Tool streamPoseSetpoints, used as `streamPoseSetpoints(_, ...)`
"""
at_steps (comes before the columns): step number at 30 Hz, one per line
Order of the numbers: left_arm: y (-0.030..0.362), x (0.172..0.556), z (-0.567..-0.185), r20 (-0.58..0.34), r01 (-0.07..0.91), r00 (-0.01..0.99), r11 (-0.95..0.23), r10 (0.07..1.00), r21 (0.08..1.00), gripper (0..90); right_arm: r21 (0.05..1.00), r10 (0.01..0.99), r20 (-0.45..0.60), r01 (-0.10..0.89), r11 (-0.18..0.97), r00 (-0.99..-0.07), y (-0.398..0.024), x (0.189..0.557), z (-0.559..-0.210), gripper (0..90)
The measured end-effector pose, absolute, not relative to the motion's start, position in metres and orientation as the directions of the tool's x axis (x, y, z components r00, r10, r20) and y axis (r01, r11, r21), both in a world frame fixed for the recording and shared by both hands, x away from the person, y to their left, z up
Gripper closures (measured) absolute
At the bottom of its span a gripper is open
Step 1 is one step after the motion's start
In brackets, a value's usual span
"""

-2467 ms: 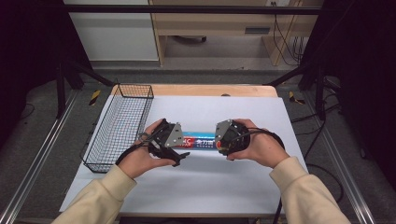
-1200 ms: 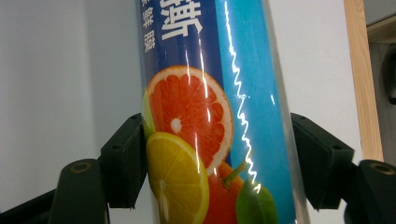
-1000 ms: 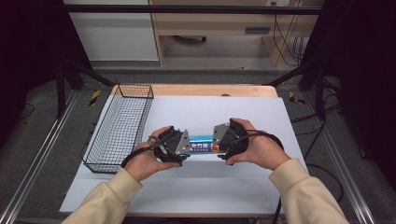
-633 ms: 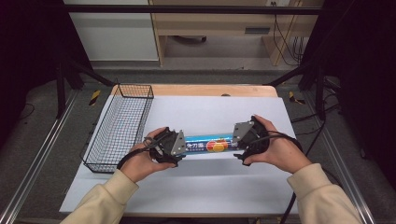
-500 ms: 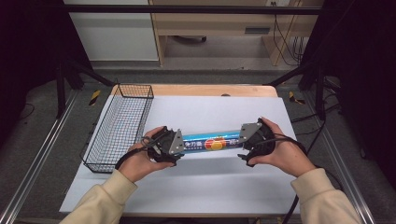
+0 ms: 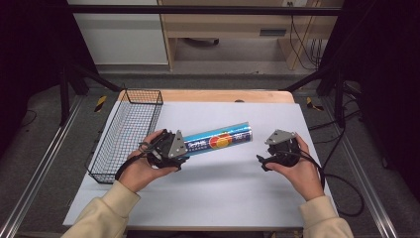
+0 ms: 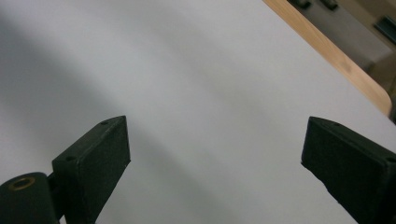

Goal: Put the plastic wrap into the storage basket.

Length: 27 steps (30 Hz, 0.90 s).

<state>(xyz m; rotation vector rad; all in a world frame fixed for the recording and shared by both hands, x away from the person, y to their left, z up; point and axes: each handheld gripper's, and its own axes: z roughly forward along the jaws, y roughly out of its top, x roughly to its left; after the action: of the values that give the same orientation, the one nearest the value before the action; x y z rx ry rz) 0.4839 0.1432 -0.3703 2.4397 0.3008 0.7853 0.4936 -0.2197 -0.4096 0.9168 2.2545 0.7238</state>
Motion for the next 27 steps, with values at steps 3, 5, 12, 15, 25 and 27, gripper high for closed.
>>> streamPoseSetpoints(3, 0.147, 0.483, -0.367, 0.461, 0.052, 0.799, -0.808, 0.387, 0.587, 28.2, 0.725, 0.837, -0.233, 0.485, 0.489, -0.496, -0.223, 0.491, -0.421, 8.2)
streamPoseSetpoints(5, 0.150, 0.482, -0.365, 0.466, 0.055, 0.789, -0.802, 0.399, 0.594, 28.3, 0.743, 0.860, -0.212, 0.494, 0.451, -0.464, -0.223, 0.490, -0.428, 8.3)
streamPoseSetpoints(12, 0.167, 0.476, -0.351, 0.463, 0.091, 0.754, -0.772, 0.467, 0.630, 28.5, 0.785, 0.916, -0.177, 0.510, 0.352, -0.360, -0.223, 0.485, -0.445, 5.9)
streamPoseSetpoints(15, 0.172, 0.475, -0.347, 0.461, 0.104, 0.742, -0.763, 0.486, 0.638, 28.5, 0.789, 0.926, -0.181, 0.513, 0.338, -0.332, -0.224, 0.484, -0.446, 6.2)
streamPoseSetpoints(25, 0.204, 0.470, -0.328, 0.472, 0.161, 0.680, -0.742, 0.561, 0.650, 28.8, 0.820, 0.958, -0.045, 0.537, 0.196, -0.282, -0.232, 0.472, -0.454, 4.9)
streamPoseSetpoints(27, 0.207, 0.469, -0.326, 0.468, 0.166, 0.676, -0.736, 0.569, 0.656, 28.8, 0.825, 0.961, -0.030, 0.536, 0.178, -0.273, -0.233, 0.472, -0.453, 4.7)
